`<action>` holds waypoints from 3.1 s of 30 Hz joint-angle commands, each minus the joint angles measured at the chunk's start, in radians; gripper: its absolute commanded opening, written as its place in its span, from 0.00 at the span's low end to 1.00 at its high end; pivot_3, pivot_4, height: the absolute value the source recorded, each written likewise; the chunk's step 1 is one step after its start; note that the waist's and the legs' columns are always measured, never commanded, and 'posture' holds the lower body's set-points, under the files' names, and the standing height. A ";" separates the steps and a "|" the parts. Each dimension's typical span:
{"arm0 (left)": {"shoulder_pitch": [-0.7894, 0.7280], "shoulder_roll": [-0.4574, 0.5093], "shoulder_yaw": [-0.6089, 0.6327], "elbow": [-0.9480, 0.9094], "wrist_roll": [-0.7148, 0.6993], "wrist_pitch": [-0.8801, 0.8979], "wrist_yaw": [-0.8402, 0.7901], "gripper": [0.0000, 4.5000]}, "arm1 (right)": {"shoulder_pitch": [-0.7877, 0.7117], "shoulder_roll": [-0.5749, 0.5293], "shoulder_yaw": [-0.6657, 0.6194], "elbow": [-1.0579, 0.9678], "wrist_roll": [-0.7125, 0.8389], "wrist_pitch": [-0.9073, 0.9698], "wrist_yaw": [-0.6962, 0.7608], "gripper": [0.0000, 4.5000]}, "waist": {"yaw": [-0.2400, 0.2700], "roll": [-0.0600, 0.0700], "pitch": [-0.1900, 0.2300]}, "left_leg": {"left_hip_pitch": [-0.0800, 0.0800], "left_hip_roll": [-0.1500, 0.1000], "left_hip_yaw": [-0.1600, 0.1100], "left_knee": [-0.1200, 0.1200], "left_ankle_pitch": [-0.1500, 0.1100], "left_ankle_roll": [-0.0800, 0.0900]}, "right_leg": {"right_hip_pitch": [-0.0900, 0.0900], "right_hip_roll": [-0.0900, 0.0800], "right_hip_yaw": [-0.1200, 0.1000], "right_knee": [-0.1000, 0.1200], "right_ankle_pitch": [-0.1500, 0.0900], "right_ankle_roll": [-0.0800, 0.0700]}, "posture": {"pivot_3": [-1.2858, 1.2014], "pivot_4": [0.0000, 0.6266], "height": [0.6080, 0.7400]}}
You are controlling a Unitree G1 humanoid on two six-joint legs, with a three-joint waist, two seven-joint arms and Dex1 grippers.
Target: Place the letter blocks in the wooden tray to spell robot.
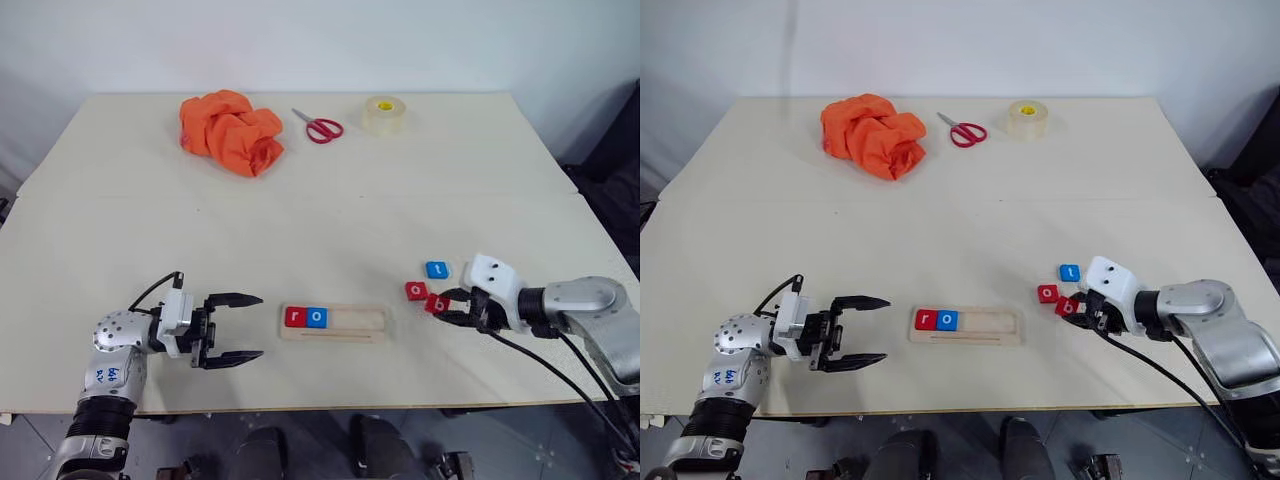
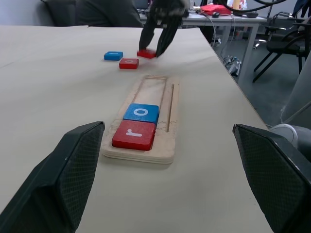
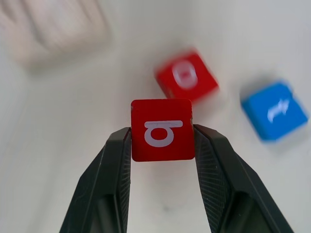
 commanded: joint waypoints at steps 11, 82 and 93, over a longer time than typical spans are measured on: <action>0.003 0.006 0.029 -0.010 -0.005 -0.019 -0.007 1.00 | -0.404 0.209 0.312 -0.143 0.052 0.410 -0.111 0.32 | 0.000 0.000 0.000 | -0.002 -0.001 0.000 0.000 0.000 0.000 | -0.003 -0.005 -0.001 0.002 -0.001 -0.001 | 0.52 0.24 1.00; 0.036 0.002 0.049 -0.063 -0.006 -0.016 0.071 1.00 | -0.518 0.366 0.484 -0.030 -0.057 0.215 -0.094 0.18 | 0.000 0.000 0.000 | -0.015 -0.002 0.000 0.013 0.000 0.001 | -0.015 -0.003 -0.004 0.016 0.000 -0.001 | 0.52 0.24 1.00; 0.078 0.009 0.058 -0.107 -0.012 -0.012 0.093 1.00 | -0.494 0.389 0.556 0.154 -0.179 0.042 -0.059 0.01 | 0.000 0.000 0.000 | -0.015 -0.002 0.000 0.013 0.000 0.001 | -0.015 -0.003 -0.004 0.016 0.000 -0.001 | 0.52 0.24 1.00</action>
